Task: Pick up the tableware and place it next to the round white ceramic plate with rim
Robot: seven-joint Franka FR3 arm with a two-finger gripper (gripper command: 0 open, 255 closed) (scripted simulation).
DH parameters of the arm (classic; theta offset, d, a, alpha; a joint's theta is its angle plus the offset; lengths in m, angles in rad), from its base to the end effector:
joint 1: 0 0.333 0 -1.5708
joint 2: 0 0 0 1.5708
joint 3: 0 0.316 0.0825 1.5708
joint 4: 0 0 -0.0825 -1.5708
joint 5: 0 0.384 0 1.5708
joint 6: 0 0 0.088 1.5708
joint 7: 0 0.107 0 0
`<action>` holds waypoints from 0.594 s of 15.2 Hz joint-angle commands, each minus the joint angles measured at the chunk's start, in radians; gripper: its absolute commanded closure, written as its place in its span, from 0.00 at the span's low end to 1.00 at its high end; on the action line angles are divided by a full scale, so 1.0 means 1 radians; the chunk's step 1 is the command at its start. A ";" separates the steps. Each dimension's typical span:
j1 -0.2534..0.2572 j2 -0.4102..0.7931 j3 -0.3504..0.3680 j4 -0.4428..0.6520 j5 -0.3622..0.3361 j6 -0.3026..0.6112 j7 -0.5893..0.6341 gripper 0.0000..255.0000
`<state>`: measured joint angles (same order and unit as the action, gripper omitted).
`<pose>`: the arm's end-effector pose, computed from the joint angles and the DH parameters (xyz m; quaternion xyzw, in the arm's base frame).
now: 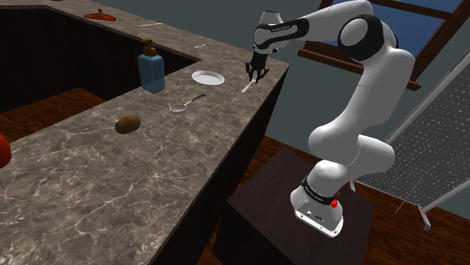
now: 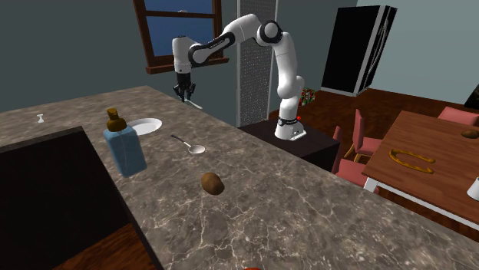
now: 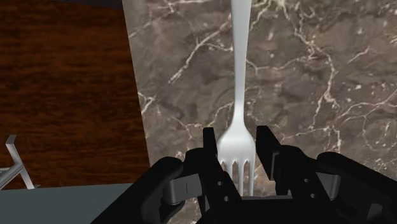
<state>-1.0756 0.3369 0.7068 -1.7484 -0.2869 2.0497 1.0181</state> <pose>0.5738 -0.2791 0.4222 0.7975 -0.6024 0.0320 0.0114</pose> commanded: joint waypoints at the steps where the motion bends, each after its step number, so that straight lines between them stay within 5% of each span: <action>1: 0.002 0.036 -0.014 0.034 -0.021 -0.004 -0.011 1.00; 9: 0.013 0.079 -0.034 -0.021 -0.059 0.083 0.016 1.00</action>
<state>-1.0663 0.4085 0.6752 -1.7648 -0.3399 2.1228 1.0288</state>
